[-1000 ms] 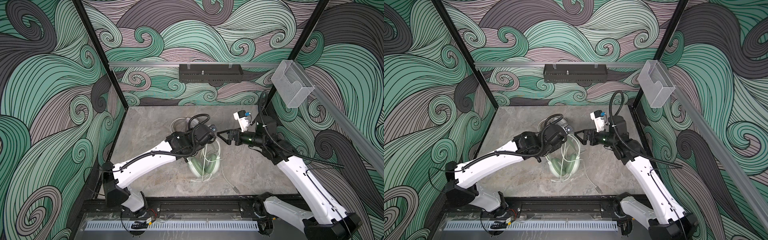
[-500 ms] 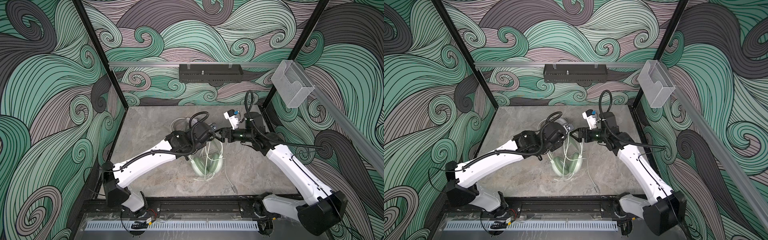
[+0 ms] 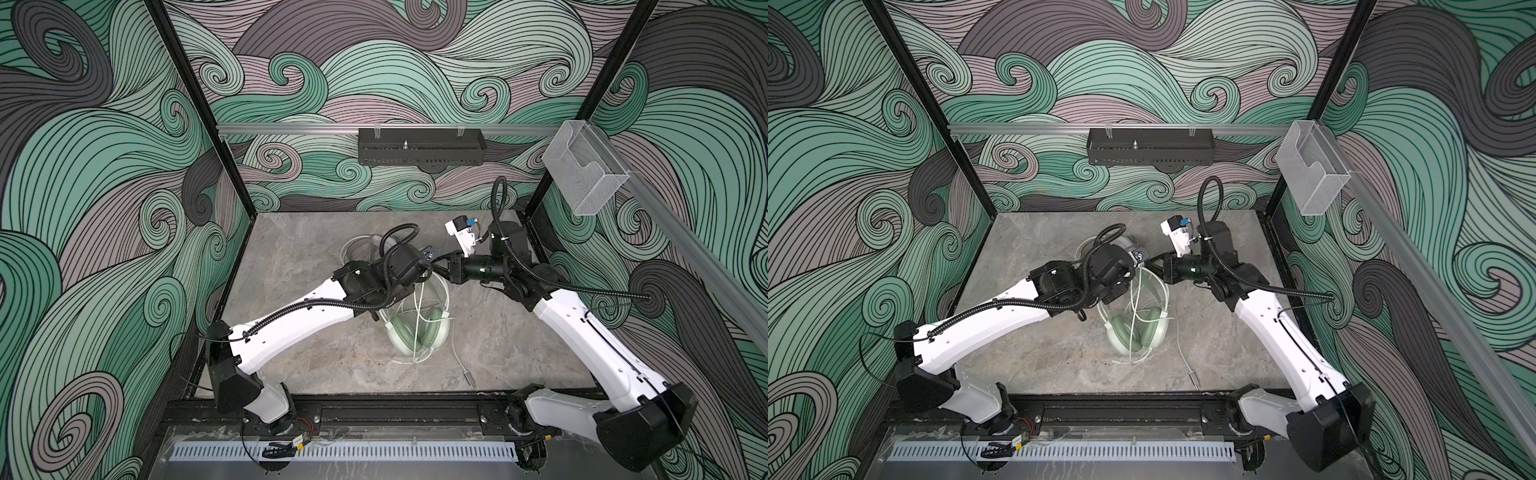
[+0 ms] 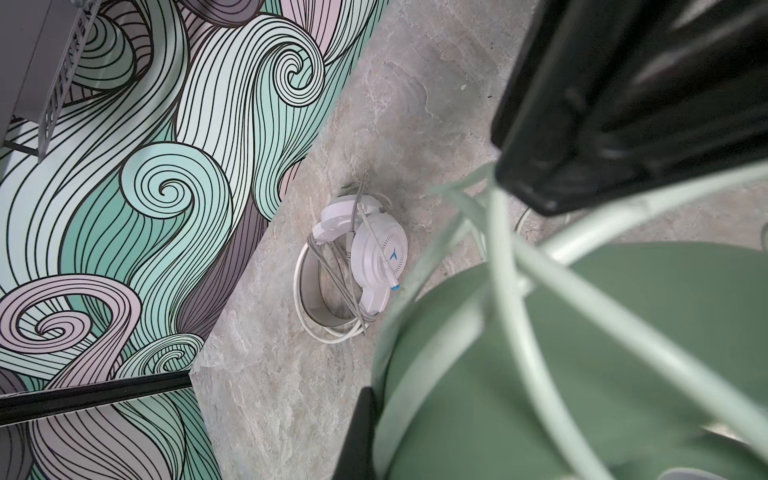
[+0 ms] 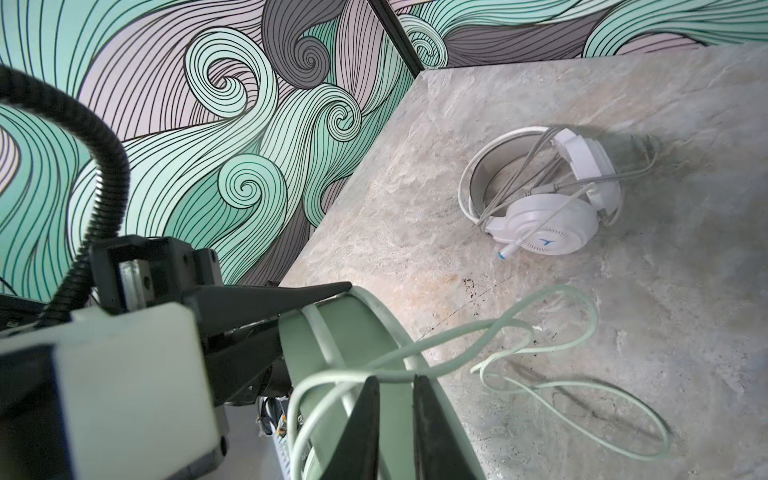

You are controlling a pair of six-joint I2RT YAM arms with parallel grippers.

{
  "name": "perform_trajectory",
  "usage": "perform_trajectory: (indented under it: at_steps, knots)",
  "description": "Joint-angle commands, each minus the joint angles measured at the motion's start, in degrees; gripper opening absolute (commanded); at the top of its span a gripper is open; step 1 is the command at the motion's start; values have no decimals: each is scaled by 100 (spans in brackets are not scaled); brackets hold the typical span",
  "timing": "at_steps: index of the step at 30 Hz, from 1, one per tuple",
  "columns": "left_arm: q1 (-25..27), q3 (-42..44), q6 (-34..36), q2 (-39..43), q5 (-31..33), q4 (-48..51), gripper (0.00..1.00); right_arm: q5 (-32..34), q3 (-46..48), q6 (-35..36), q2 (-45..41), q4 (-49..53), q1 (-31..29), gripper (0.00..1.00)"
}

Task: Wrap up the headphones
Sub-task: 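Grasp the green headset band with the right gripper beside the left gripper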

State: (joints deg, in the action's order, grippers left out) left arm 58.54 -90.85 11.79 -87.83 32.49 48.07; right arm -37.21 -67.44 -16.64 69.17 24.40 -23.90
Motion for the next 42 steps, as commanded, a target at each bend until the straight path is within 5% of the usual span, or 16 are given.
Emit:
perform_trajectory:
  at_steps: [1, 6, 8, 10, 15, 20, 30, 42]
  knots:
    - [-77, -318, -260, 134, -3, -198, 0, -100, -144, 133, -3, 0, -21, 4]
    - [-147, -358, -318, 216, 167, -95, 0, 72, -294, 259, -74, 318, -27, 0]
    - [-150, -398, -340, 197, 280, -35, 0, 229, -351, 187, -150, 484, -35, 10]
    - [-149, -390, -401, 203, 310, -61, 0, 467, -445, 115, -223, 783, -45, 33]
    - [-229, -713, -1087, 22, 324, 216, 0, 820, -751, 153, -449, 1614, -97, 61]
    - [-247, -1089, -1831, -165, 16, 448, 0, 575, -608, 40, -536, 1665, -266, 61]
    - [-249, -1235, -2037, -209, -137, 576, 0, 451, -582, -32, -306, 1235, -716, 55]
    - [-441, -1278, -2469, -287, -4, 1043, 0, 1373, -893, 331, -848, 1937, -871, 56]
